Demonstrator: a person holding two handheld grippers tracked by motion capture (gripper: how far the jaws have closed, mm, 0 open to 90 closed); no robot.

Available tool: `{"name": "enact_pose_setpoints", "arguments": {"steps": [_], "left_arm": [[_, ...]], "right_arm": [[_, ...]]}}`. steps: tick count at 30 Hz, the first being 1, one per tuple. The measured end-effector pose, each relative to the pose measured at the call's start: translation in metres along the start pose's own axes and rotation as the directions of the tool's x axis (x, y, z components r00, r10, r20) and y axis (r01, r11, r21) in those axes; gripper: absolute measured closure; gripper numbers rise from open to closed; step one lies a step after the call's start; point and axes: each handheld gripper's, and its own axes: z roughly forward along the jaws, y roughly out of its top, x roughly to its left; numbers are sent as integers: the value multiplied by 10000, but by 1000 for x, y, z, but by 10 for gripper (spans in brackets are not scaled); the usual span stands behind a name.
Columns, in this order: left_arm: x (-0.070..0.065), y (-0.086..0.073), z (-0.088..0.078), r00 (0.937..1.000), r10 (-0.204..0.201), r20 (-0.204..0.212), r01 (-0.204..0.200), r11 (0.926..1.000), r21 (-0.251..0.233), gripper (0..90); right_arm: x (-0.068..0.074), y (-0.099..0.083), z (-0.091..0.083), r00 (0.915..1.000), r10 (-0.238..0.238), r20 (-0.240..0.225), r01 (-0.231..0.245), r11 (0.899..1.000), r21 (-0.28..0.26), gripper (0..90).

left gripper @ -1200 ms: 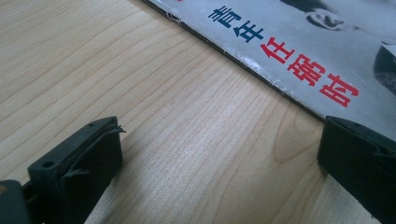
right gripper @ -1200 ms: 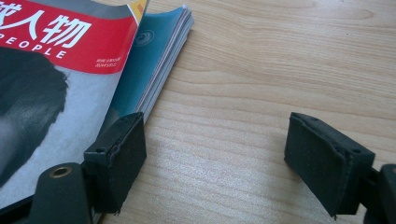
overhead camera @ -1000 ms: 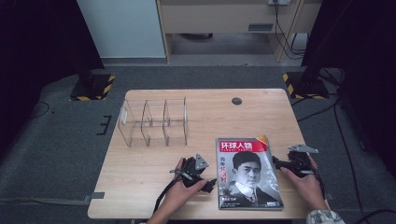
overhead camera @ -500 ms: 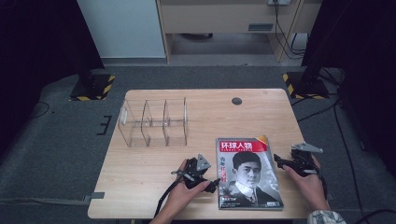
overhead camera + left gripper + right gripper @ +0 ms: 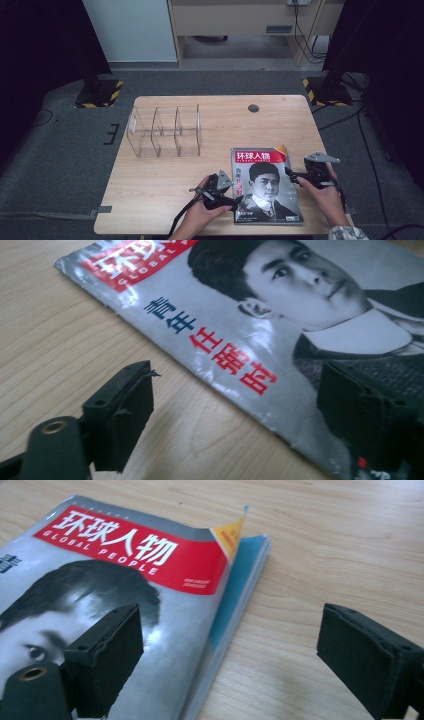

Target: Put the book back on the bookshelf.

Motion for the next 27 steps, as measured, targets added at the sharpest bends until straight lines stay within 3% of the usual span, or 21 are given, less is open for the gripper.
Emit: {"name": "enact_pose_setpoints", "arguments": {"steps": [4, 12, 20, 27], "left_arm": [[-6, 1, 0, 9994, 245, 253, -244, 9997, -43, 208], [-10, -1, 6, 9980, 311, 546, -326, 9991, 270, 220], [-13, -1, 9, 9960, 287, 845, -312, 9991, 283, 215], [-15, -3, 12, 9963, 455, 735, -495, 9974, 531, 204]], "right_arm": [[7, -2, 5, 9989, -146, -445, 163, 9992, 370, 129], [16, -4, 13, 9949, -364, -940, 448, 9950, 895, 128], [18, -7, 18, 9928, -380, -1132, 518, 9912, 1217, 120], [18, -7, 19, 9922, -445, -1168, 598, 9896, 1308, 119]]}}
